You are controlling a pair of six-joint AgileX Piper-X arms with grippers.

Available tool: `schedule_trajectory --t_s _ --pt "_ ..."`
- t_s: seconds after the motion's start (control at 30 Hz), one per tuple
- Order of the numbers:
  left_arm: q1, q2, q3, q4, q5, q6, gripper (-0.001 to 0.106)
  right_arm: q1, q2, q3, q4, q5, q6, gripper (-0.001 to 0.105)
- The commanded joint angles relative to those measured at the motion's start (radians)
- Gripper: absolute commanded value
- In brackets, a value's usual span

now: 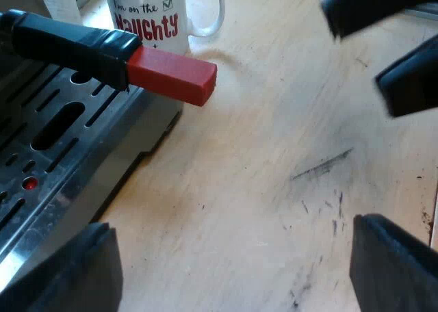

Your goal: Grind coffee beans and then tamp

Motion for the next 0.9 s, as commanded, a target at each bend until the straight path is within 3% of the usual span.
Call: schedule_trajectory --t_s 0.03,0.23,0.27,0.37,0.6,0.73,0.9 --pt "-0.004 0.0 -0.002 -0.012 0.008 -0.011 0.071 0.002 0.038 0.0 -0.061 0.024 -0.004 0.046" --pt "-0.004 0.0 -0.002 -0.012 0.008 -0.011 0.071 0.002 0.131 0.0 -0.148 0.099 0.022 0.045" --pt "-0.004 0.0 -0.002 -0.012 0.008 -0.011 0.071 0.002 0.18 0.0 -0.177 0.143 0.086 0.045" --pt "-0.004 0.0 -0.002 -0.012 0.008 -0.011 0.071 0.002 0.221 0.0 -0.208 0.178 0.11 0.045" --pt "-0.004 0.0 -0.002 -0.012 0.008 -0.011 0.071 0.002 0.319 0.0 -0.287 0.222 0.131 0.012" --pt "-0.004 0.0 -0.002 -0.012 0.008 -0.011 0.071 0.002 0.33 0.0 -0.306 0.29 0.135 0.011" --pt "-0.004 0.0 -0.002 -0.012 0.008 -0.011 0.071 0.002 0.33 0.0 -0.306 0.386 0.191 0.011"
